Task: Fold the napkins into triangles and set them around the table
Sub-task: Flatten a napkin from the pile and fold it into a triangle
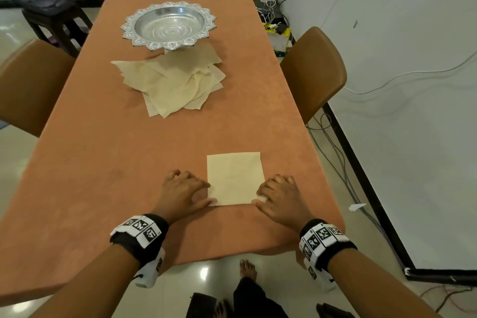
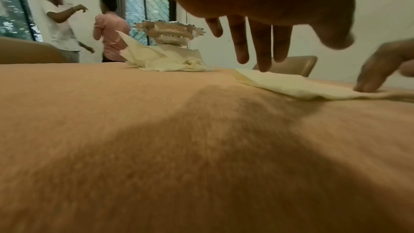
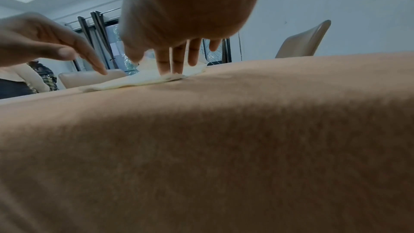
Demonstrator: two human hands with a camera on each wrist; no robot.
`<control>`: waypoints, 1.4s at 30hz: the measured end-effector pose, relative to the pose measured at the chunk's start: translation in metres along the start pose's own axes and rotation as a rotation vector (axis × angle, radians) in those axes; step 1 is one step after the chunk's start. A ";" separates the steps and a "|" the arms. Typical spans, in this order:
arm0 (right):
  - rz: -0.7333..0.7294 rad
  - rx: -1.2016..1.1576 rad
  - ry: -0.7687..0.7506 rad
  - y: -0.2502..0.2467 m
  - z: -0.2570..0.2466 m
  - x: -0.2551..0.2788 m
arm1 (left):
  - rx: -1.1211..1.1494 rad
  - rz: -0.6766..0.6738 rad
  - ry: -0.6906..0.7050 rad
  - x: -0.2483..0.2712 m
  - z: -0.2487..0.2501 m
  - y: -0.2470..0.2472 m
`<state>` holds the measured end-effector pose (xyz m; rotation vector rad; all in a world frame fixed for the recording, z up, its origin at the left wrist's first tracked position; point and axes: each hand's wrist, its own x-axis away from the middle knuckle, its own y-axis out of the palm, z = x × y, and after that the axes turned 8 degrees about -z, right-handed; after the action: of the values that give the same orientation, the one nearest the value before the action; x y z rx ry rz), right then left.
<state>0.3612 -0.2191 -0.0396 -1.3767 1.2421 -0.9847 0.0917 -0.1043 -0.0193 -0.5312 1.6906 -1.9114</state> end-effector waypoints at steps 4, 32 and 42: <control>0.058 -0.018 0.138 -0.013 0.009 -0.024 | 0.129 0.065 -0.271 -0.023 -0.017 -0.005; -0.376 -0.159 0.020 -0.041 0.024 -0.042 | 0.032 -0.162 -0.205 -0.015 0.035 -0.010; -0.326 0.151 -0.039 -0.031 0.004 -0.014 | -0.184 -0.169 -0.115 0.002 0.041 0.006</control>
<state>0.3686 -0.2049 -0.0092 -1.4982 0.9101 -1.2418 0.1157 -0.1378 -0.0193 -0.8626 1.8056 -1.8090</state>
